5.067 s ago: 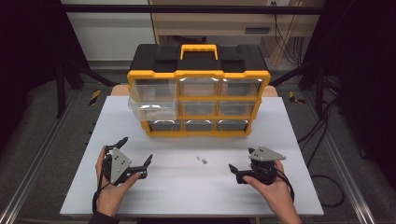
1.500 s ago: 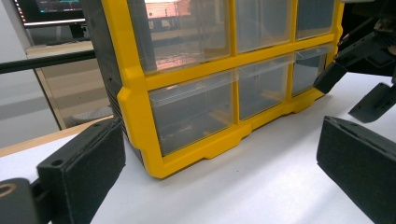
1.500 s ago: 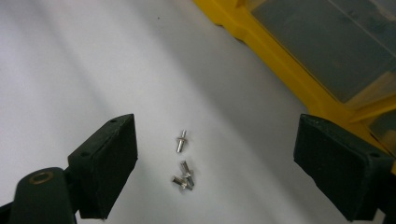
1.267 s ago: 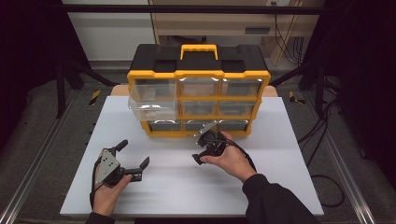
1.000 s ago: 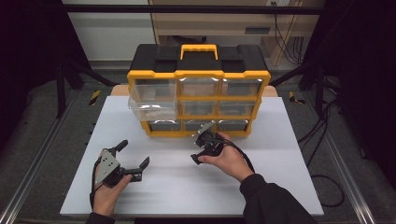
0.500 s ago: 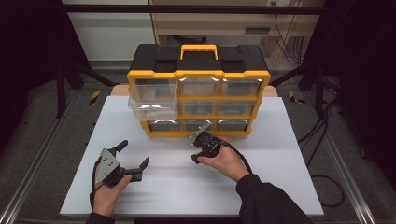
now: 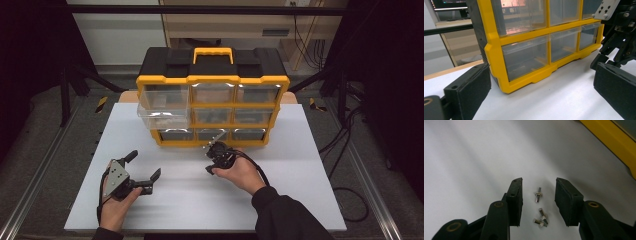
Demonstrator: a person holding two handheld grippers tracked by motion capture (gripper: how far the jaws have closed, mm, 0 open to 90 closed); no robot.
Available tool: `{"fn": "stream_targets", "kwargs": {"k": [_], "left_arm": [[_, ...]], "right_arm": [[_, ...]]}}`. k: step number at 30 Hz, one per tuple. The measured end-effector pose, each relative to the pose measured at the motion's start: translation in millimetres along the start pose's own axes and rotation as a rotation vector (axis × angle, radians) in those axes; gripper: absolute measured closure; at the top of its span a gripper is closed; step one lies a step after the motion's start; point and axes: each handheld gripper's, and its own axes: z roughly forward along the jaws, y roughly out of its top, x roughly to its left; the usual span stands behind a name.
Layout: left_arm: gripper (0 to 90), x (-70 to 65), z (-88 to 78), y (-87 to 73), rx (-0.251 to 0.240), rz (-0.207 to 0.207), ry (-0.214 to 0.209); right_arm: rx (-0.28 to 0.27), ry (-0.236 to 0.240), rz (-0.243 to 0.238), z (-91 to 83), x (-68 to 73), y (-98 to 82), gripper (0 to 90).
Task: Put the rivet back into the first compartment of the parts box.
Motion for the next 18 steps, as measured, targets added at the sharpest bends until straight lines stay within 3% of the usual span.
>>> {"fn": "stream_targets", "kwargs": {"k": [7,8,18], "left_arm": [[1.1,0.2,0.1,-0.2,0.005,0.004,-0.001],[1.1,0.2,0.0,-0.1,0.004,0.004,-0.001],[1.1,0.2,0.3,-0.3,0.004,0.004,-0.004]], "right_arm": [[0.014,0.004,0.028,2.6,1.0,0.3,65.5],[0.012,0.014,0.007,3.5,0.3,0.5,66.4],[0.029,0.017,0.022,8.4,0.2,2.0,74.0]]}}
